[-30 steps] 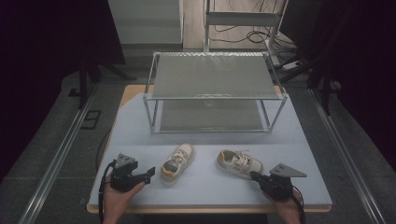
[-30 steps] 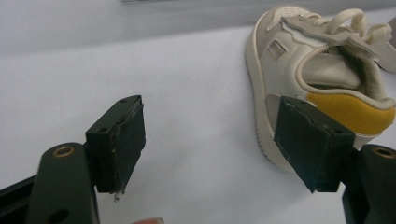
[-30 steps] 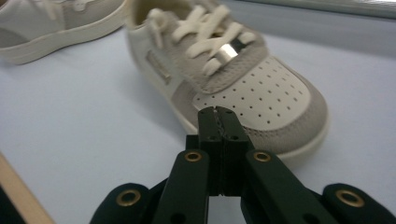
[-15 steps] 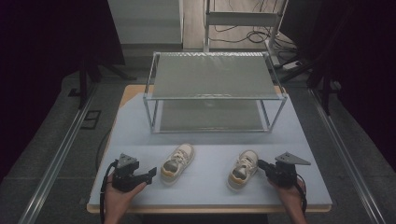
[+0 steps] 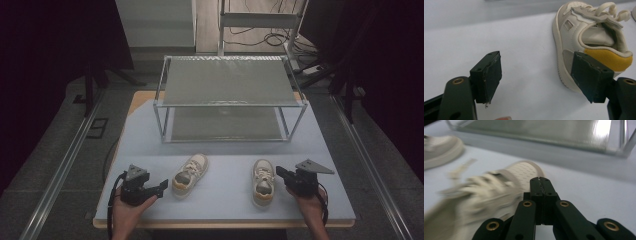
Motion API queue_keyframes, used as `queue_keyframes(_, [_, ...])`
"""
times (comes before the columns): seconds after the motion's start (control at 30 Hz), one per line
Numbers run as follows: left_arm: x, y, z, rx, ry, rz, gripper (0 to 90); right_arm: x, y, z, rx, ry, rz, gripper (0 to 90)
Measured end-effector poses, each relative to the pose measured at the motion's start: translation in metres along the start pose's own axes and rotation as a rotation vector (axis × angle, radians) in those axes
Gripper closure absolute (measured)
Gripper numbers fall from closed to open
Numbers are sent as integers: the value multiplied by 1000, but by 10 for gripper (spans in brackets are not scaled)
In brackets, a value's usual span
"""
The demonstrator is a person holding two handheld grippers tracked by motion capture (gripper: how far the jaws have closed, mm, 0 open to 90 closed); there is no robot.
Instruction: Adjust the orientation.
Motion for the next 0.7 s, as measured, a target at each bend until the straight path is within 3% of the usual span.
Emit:
queue_keyframes(0.03, [0, 0, 0, 2, -2, 2, 246, -10, -13, 5, 31, -16, 11, 893])
queue_keyframes(0.07, [0, 0, 0, 2, -2, 2, 246, -10, -13, 5, 31, -16, 11, 893])
queue_keyframes(0.13, [0, -1, 1, 4, -3, 1, 246, -24, -25, 8, 56, -37, 34, 893])
queue_keyframes(0.17, [0, -1, 1, 6, -2, -1, 246, -40, -34, 8, 68, -57, 64, 893])
queue_keyframes(0.2, [0, -1, 1, 6, -2, -1, 246, -40, -34, 8, 68, -57, 64, 893])
queue_keyframes(0.23, [0, -1, 1, 6, -2, -1, 246, -56, -40, 7, 69, -78, 99, 892])
queue_keyframes(0.27, [0, -1, 1, 6, -2, -1, 246, -56, -40, 7, 69, -78, 99, 892])
queue_keyframes(0.3, [0, -2, 1, 5, -2, -1, 246, -70, -42, 4, 67, -104, 122, 893])
queue_keyframes(0.33, [0, -2, 1, 5, -2, -1, 246, -70, -42, 4, 67, -104, 122, 893])
queue_keyframes(0.5, [0, 0, 0, 1, -1, 0, 246, -109, -33, -5, 30, -154, 209, 892])
queue_keyframes(0.57, [1, 0, 0, 2, -1, -4, 246, -116, -26, -12, 3, -168, 219, 892])
queue_keyframes(0.7, [1, 1, -1, -1, 3, -5, 246, -117, -16, -25, -38, -170, 218, 893])
Point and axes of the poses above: each handheld gripper's, and its own axes: y roughly forward along the jaws, z roughly out of its top, x roughly to its right, the point moved 10 cm from there along y, roughly forward along the jaws, and after that the axes turned 3 degrees about x, right-handed, at the moved point
